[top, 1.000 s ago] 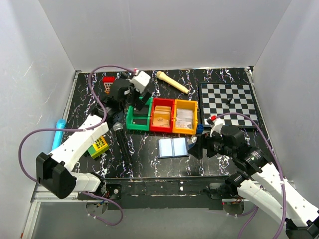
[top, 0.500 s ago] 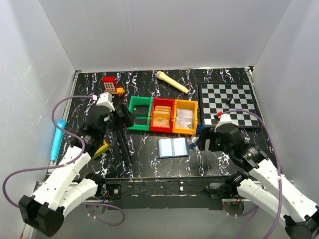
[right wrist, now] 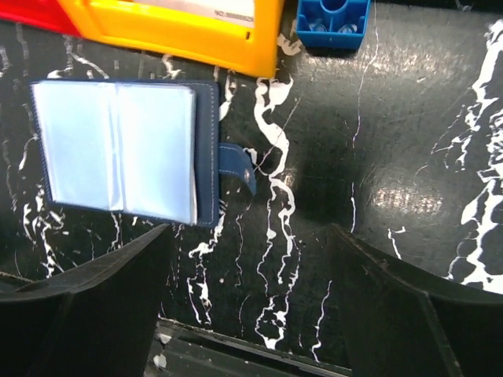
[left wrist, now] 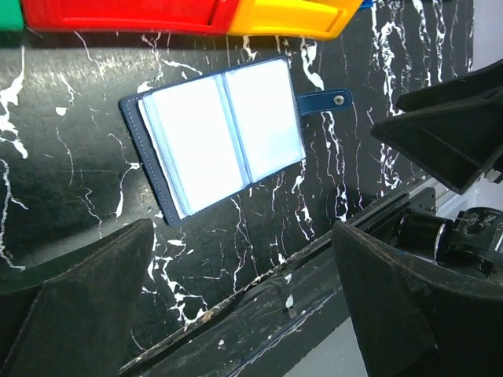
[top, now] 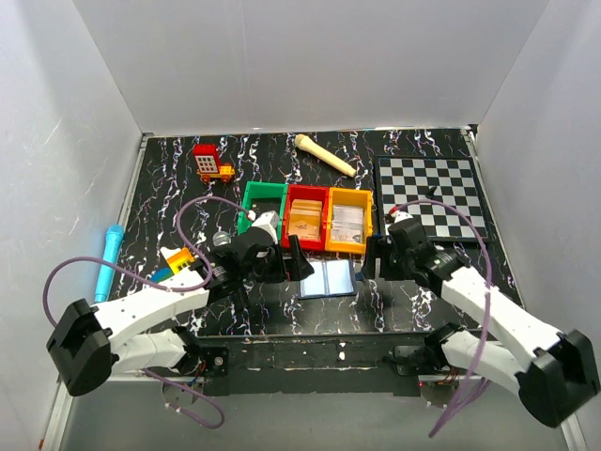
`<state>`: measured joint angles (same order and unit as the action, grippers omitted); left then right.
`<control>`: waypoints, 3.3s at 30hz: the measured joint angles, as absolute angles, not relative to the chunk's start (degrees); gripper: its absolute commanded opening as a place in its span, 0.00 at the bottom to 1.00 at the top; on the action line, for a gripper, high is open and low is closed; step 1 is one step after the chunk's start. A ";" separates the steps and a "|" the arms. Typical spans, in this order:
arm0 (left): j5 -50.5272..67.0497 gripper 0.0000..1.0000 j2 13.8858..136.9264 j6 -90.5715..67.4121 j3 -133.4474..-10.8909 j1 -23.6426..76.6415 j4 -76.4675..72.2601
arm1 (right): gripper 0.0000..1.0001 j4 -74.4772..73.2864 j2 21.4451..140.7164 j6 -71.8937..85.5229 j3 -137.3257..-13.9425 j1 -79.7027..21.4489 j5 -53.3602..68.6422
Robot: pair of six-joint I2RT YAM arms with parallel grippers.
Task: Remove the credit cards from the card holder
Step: Remove the credit card from the card holder.
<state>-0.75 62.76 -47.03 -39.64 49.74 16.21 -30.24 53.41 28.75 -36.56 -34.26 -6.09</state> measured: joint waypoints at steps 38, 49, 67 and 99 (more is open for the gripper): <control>6.39 0.84 70.35 -48.60 -34.39 50.11 4.25 | 0.01 -19.70 67.48 28.80 -34.70 -28.18 7.94; 8.01 0.82 80.53 -49.04 -35.64 50.11 3.75 | 0.01 -22.76 57.34 31.46 -29.45 -32.16 9.56; 8.45 0.80 85.56 -48.53 -40.25 50.11 1.37 | 0.01 -24.32 59.75 29.95 -30.76 -32.27 7.68; 8.01 0.78 84.47 -47.55 -40.25 50.11 2.76 | 0.01 -24.27 61.19 29.78 -30.76 -32.27 7.70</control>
